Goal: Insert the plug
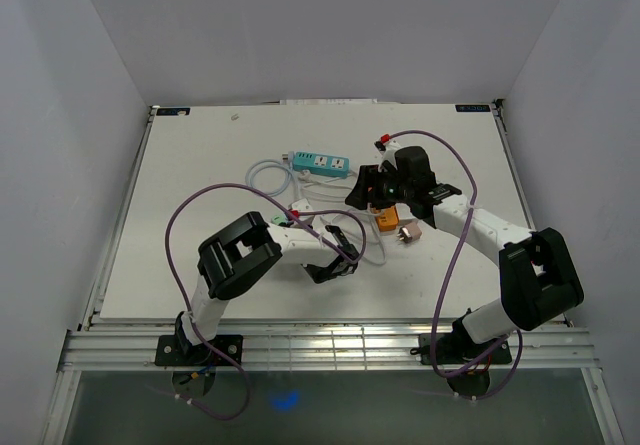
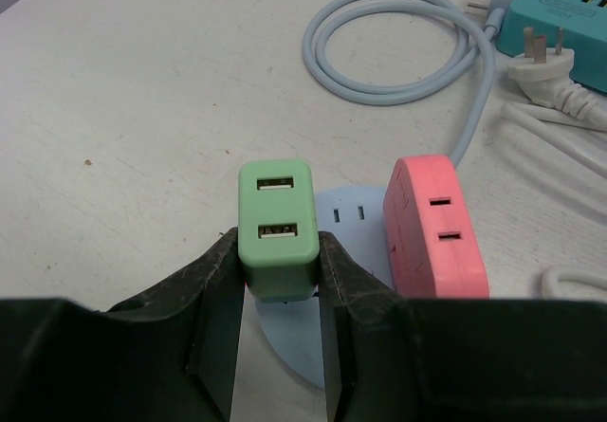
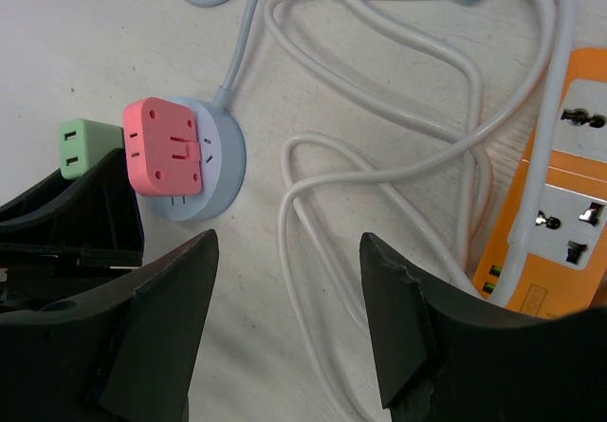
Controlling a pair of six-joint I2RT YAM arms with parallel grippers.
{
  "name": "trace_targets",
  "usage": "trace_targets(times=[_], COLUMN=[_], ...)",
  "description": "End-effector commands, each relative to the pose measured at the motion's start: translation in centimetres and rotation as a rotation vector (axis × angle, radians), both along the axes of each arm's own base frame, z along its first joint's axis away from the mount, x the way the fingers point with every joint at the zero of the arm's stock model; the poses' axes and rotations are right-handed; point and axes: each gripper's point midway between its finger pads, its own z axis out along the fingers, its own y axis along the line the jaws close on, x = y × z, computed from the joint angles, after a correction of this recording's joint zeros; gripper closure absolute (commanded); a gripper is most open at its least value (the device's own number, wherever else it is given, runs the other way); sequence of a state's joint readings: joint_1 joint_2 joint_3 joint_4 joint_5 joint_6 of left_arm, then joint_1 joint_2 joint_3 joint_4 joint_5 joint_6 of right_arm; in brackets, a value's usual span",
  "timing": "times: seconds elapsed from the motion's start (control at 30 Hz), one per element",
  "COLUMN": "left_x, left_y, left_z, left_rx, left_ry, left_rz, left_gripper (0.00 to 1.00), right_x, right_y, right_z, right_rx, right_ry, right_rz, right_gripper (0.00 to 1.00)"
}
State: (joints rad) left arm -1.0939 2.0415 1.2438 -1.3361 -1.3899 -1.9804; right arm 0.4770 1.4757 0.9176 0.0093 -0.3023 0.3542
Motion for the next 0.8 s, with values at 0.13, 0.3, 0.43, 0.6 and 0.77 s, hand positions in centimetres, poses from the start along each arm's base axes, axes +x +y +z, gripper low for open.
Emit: trace_targets(times=[0.13,0.3,0.43,0.6,0.77], left_x=[1.1,1.2,1.2,1.3,1.5], left_y=[-0.9,-1.1,-1.3,-1.5,-2.0], left_z=[1.2,1.0,0.8,0.7,1.0], left_rx=[-0.202,-0.235,-0.262,-0.278,-0.308], left_ry=[-0.179,-0.196,-0.203,-0.208,-0.22], left_rz=[0.023,0.032,0.043,0.049,0.053], left_gripper=[1.0,1.0,1.0,1.0,1.0], right_x=[0.6,0.6,0.7,0.6,0.6], right_y=[-0.1,-0.2,-0.2,-0.2,-0.2], right_z=[1.0,1.0,1.0,0.9,0.9], right_rx=[0.01,0.01,0.009,0.01,0.011], right_ry=[-0.049,-0.051,-0.049,-0.047,-0.047], right_rz=[0.009,0.008,0.006,0.009,0.009], right_gripper=[0.33,0.33,0.33,0.33,0.33])
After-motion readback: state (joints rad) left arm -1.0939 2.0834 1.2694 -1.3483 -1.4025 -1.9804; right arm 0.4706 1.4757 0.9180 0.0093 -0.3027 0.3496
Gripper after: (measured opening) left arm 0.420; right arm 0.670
